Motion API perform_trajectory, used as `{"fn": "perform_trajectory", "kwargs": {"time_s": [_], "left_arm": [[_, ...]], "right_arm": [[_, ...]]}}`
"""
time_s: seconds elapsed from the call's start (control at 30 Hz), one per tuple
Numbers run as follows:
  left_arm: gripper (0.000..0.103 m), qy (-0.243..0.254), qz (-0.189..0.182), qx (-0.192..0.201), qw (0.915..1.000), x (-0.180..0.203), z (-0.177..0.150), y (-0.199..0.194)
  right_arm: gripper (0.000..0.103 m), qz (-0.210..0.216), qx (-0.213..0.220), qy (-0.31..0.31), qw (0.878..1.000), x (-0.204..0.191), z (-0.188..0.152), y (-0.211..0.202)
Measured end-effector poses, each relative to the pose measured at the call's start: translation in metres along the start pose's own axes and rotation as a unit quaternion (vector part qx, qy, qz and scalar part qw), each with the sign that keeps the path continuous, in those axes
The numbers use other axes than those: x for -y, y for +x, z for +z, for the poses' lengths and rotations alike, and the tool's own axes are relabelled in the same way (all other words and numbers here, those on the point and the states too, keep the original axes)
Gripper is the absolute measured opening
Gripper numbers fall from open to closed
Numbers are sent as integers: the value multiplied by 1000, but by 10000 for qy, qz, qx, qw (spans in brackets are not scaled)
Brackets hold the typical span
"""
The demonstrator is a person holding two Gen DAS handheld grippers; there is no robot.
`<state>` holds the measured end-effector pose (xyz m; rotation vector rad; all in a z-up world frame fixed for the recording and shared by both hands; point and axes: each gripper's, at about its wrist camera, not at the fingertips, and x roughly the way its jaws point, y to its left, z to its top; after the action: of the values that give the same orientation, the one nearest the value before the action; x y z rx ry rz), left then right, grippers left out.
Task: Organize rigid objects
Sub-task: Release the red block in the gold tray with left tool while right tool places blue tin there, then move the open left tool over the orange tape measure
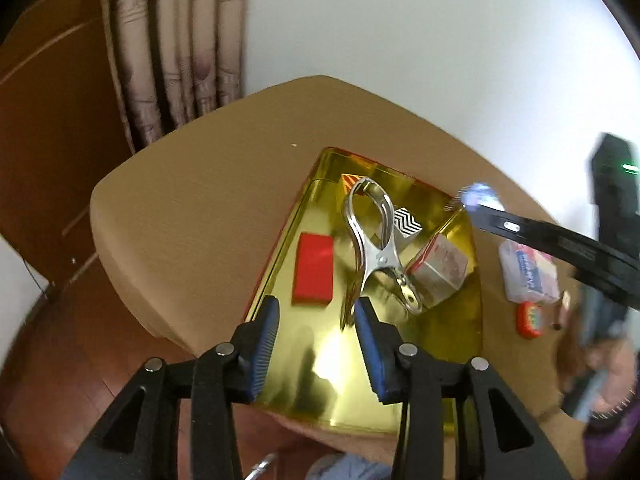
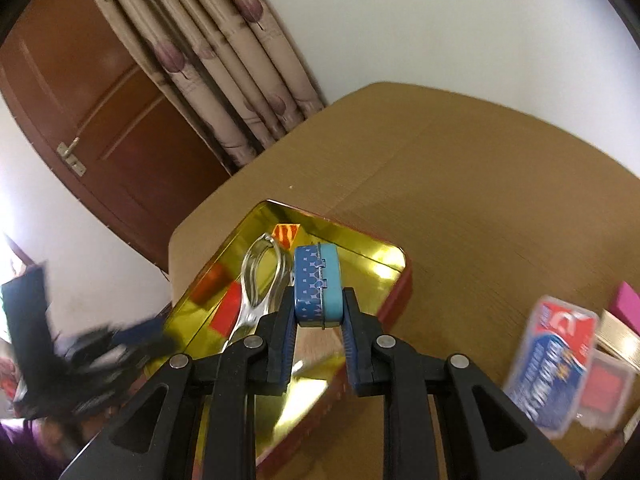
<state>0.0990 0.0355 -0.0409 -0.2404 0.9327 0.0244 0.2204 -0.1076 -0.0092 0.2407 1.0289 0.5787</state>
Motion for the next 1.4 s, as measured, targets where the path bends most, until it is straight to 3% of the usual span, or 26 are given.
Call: {"fn": "perform_trajectory", "kwargs": {"time_s": [0.13, 0.27, 0.63, 0.77, 0.87, 0.9, 1.0, 1.07, 1.13, 1.27, 1.4], "left_arm": [[42, -233, -317, 146, 9991, -12, -5, -7], [42, -87, -131, 269, 9995, -14, -4, -7], [42, -18, -180, 182, 9997, -12, -4, -4], [42, 125, -62, 308, 9994, -5, -6, -5], [42, 295, 22, 388, 9988, 3, -10, -7], [42, 347, 14, 386, 9987, 5, -11, -7], [42, 589, -89, 346, 9976, 16, -15, -9], [42, 758, -265, 306, 9963, 26, -19, -13], [42, 899, -528, 281, 9942, 37, -22, -18], [42, 1170, -881, 297, 9888, 64, -28, -32], [42, 1385, -1242, -45, 9825, 102, -35, -30]], "right_arm": [[19, -85, -170, 58, 9998, 3, 5, 23], [19, -232, -268, 1, 9994, 2, 6, 38], [24, -579, -263, -90, 9979, 0, 10, 43], [29, -406, 203, 302, 9985, 8, 6, 15], [35, -371, 821, 676, 9936, 19, -20, -34], [42, -552, 977, 755, 9908, 26, -35, -52], [59, -1680, 1245, 905, 9737, 55, -87, -104], [60, -2663, 1133, 831, 9536, 84, -126, -133], [61, -3462, 752, 878, 9310, 114, -162, -155], [62, -3800, 540, 1356, 9134, 153, -215, -194], [74, -3622, 923, 1828, 9093, 168, -236, -220]]}}
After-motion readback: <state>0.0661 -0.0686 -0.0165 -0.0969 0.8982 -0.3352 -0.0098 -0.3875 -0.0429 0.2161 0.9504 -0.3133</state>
